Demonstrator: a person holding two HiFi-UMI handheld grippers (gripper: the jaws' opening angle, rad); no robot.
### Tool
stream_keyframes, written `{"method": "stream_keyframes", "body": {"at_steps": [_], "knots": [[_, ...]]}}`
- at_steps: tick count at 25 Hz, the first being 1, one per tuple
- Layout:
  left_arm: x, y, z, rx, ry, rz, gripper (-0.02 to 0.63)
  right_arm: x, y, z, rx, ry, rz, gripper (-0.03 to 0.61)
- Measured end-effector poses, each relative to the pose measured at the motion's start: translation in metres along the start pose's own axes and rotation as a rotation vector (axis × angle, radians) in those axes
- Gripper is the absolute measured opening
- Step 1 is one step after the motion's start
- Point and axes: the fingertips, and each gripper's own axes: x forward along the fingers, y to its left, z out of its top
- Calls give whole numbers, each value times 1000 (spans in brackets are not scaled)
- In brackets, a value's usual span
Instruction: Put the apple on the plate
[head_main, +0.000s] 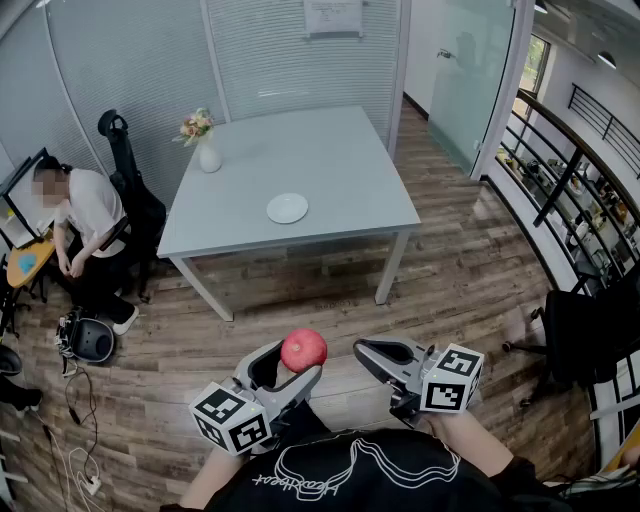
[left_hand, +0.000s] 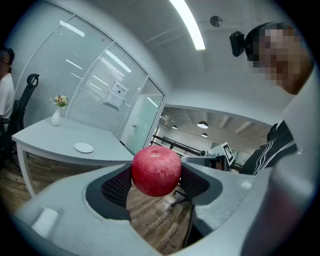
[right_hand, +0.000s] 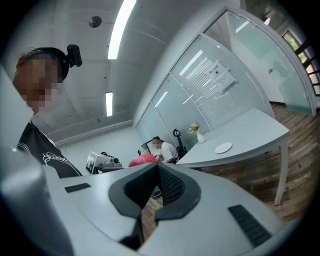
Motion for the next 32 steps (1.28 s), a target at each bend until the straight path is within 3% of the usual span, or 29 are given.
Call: {"method": "stream_keyframes", "body": {"at_steps": [15,26,32], "knots": [[17,16,1,-21,4,-25,302,6,-21,-3,-13,22,-55,8],[59,94,13,-68,53,-34,302,61,-86,11,60,47,-86,8],[92,170,35,-78,81,-18,302,118,-143,34,108,61,-97,8]]}}
